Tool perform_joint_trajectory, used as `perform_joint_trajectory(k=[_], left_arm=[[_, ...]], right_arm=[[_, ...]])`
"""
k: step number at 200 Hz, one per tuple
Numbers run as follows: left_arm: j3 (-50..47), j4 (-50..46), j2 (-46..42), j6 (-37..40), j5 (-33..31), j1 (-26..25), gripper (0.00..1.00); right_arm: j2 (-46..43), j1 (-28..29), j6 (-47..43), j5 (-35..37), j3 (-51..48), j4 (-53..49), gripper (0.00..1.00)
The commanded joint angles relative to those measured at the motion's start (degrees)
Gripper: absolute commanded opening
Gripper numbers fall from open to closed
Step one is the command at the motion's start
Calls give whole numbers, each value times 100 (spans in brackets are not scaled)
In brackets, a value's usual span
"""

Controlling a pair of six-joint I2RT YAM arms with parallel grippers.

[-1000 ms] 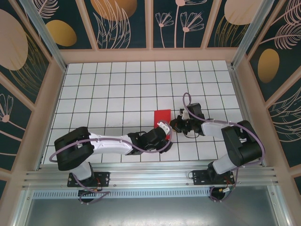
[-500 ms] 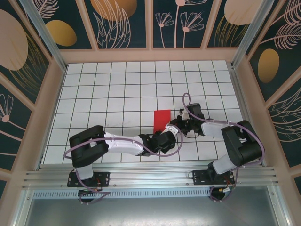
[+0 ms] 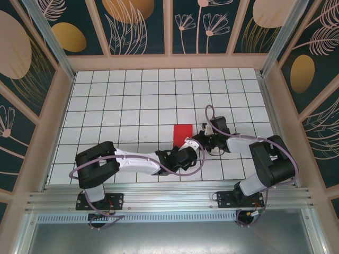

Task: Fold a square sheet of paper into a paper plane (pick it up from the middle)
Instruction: Third fold the triangle at the center of the table.

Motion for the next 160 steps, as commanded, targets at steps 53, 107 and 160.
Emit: perform_joint_trajectory(k=[53, 107, 160], left_arm=[[-118, 149, -198, 16, 73, -19, 0], [-274, 340, -314, -13, 318, 16, 0], [-329, 370, -390, -19, 389, 69, 0]], right_arm=[[19, 39, -305, 102, 226, -295, 12], [-232, -67, -613, 475, 453, -855, 25], [-323, -99, -864, 1008, 833, -1435, 32]])
